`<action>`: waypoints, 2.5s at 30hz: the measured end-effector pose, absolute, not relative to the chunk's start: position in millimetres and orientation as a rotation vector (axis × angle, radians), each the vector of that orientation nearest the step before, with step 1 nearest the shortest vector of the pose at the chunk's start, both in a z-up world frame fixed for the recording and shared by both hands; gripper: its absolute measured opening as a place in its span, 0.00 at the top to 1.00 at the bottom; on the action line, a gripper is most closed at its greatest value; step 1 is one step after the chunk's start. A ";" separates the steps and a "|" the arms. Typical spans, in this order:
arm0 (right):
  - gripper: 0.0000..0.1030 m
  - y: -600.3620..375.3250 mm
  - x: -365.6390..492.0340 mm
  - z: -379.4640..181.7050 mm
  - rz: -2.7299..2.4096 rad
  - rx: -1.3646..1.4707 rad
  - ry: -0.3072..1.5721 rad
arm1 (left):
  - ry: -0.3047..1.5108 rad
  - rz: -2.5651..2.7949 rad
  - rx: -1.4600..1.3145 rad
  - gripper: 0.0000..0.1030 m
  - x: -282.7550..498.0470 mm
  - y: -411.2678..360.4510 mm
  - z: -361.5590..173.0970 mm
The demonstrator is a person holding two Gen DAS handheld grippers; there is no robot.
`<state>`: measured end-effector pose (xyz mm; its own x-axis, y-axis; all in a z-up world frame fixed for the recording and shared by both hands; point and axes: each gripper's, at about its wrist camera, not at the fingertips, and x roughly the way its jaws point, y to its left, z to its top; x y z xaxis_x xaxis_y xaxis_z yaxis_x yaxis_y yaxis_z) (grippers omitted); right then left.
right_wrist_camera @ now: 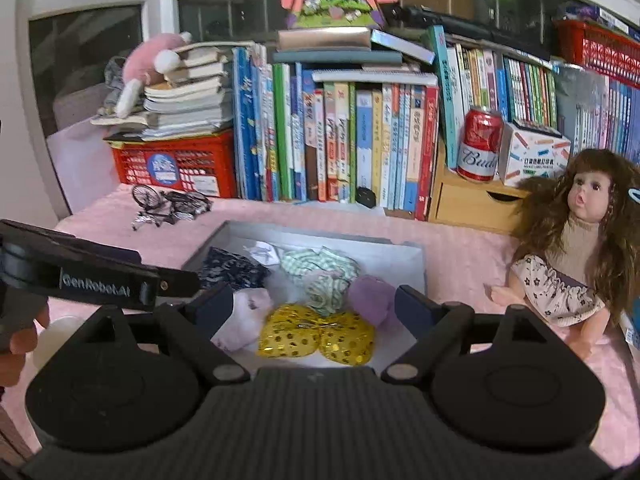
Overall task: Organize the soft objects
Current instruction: 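Withdraw both open tools from the tray, then move the left tool to the blue face mask while the right tool reaches the white foam block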
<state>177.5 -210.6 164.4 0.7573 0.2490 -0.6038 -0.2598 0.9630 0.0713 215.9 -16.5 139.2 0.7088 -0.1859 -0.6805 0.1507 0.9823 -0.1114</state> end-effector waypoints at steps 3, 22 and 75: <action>0.08 -207.5 163.3 170.6 0.286 -0.026 0.618 | 0.719 -0.201 -0.032 0.24 197.0 -17.6 143.6; 0.01 -217.7 67.6 167.4 0.300 -0.050 0.470 | 0.473 -0.264 -0.012 0.16 70.6 -6.1 135.2; 0.08 -313.0 15.3 47.7 -0.178 -0.037 0.529 | 0.563 0.178 -0.259 0.51 24.2 146.9 4.4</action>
<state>15.3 -313.0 47.7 0.8481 -0.1789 -0.4986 0.1597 0.9838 -0.0813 24.2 146.9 4.4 0.8317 0.0954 -0.5469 -0.2364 0.9522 -0.1934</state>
